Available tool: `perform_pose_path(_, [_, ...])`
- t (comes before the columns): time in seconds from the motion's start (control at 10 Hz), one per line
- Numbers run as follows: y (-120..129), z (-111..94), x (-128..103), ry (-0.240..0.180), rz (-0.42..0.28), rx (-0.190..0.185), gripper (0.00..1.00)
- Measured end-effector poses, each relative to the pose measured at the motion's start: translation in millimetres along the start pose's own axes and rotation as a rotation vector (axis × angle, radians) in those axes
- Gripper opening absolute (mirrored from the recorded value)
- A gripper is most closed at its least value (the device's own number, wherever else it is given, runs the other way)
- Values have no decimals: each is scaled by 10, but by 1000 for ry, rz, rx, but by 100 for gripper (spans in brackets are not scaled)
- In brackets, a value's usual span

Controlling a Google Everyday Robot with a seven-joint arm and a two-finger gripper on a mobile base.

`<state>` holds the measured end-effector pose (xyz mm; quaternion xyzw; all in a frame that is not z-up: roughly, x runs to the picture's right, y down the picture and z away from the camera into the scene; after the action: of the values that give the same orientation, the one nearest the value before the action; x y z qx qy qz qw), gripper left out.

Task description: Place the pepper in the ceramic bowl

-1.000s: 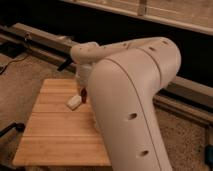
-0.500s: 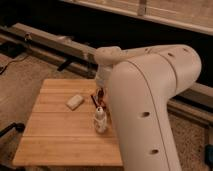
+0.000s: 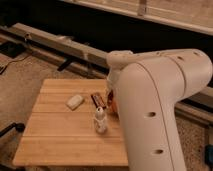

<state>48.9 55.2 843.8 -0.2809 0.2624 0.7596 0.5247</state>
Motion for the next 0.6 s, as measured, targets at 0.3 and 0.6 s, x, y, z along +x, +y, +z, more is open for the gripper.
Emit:
perform_pose_path(0.3, [-216,164,-127,4,74,29,2])
perform_pose_path(0.6, [-332,248,-228,4,142,53,31])
